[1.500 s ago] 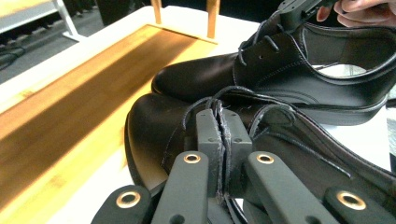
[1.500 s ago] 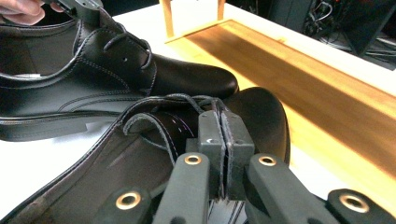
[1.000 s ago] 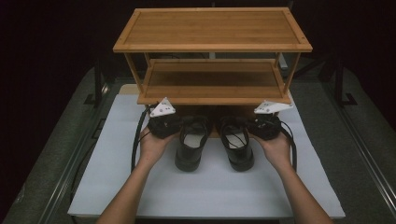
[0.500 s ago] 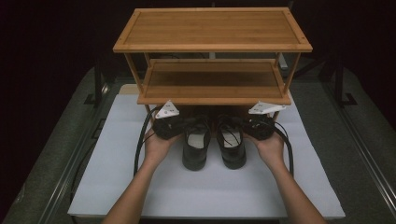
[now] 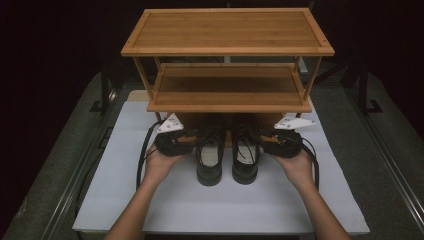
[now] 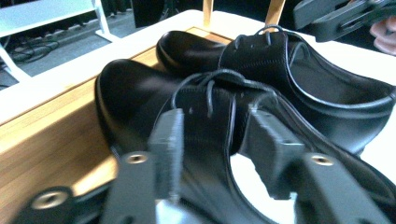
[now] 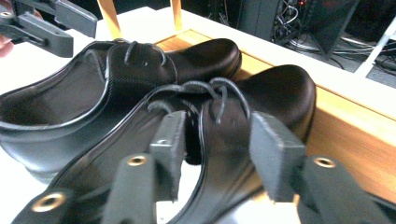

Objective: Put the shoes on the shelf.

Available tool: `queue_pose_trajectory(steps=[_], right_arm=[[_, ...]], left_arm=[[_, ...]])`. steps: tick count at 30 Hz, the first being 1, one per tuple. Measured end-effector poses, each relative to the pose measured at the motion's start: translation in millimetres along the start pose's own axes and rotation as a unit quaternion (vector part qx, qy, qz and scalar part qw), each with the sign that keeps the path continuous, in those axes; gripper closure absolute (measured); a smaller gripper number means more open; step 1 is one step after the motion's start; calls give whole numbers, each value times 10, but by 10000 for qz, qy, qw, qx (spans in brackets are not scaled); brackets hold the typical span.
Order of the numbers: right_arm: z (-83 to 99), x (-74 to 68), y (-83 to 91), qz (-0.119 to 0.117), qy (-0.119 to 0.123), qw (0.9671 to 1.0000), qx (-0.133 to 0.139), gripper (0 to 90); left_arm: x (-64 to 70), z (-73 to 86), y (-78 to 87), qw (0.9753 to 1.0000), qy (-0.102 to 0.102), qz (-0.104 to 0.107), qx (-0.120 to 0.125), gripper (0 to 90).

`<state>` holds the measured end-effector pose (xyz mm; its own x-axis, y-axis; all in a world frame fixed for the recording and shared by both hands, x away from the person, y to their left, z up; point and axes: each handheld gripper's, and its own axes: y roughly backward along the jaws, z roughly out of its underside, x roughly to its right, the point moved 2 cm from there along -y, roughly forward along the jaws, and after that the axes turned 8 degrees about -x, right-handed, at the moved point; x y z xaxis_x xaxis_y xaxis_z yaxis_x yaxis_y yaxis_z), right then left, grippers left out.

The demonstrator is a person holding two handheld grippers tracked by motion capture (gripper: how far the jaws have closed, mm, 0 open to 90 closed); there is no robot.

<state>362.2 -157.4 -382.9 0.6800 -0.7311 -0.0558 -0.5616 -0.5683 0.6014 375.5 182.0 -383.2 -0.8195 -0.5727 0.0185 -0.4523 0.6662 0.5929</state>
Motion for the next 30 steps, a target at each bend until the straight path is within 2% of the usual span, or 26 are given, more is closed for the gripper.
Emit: queue_pose_trajectory(steps=[2,3,5,8,9,12,13,14,15,16,18,19,20,21,24,27,30], right_arm=[[62,-1,85,17,-15,10000,1,470],[140,-6,165,16,-53,10000,-37,445],[182,-11,200,15,-55,10000,-34,428],[353,-48,312,78,-122,9999,-74,363],[398,-58,325,82,-132,9998,-115,363],[489,-76,326,83,-161,9996,-219,300],[584,-88,298,40,-228,9992,-337,240],[584,-88,298,40,-228,9992,-337,240],[686,-104,234,-69,-315,9984,-458,181],[686,-104,234,-69,-315,9984,-458,181],[776,-134,128,-228,-379,9969,-646,151],[841,-184,10,-332,-327,9953,-846,130],[841,-184,10,-332,-327,9953,-846,130],[871,-240,-88,-371,-206,9939,-1020,110],[882,-286,-161,-447,-112,9930,-1083,110],[859,-352,-252,-562,-9,9929,-1045,110],[834,-387,-312,-611,25,9928,-1026,110]], left_arm=[[7,67,82,10000,5,-10,-34,407],[18,149,153,10000,19,41,-84,357],[32,194,183,9999,20,30,-129,339],[86,381,267,9995,88,18,-293,274],[86,381,267,9995,88,18,-293,266],[137,521,272,9989,117,81,-455,234],[176,602,240,9982,84,108,-577,193],[176,602,240,9982,84,108,-577,178],[214,663,185,9977,80,177,-649,159],[214,663,185,9977,80,177,-649,145],[252,705,97,9967,40,238,-774,125],[293,733,0,9954,-20,292,-911,91],[293,733,0,9954,-20,292,-911,90],[327,746,-85,9943,-69,354,-1000,77],[358,745,-161,9936,-92,390,-1055,63],[413,733,-285,9919,-270,330,-1196,62],[442,724,-341,9912,-279,348,-1247,45]])
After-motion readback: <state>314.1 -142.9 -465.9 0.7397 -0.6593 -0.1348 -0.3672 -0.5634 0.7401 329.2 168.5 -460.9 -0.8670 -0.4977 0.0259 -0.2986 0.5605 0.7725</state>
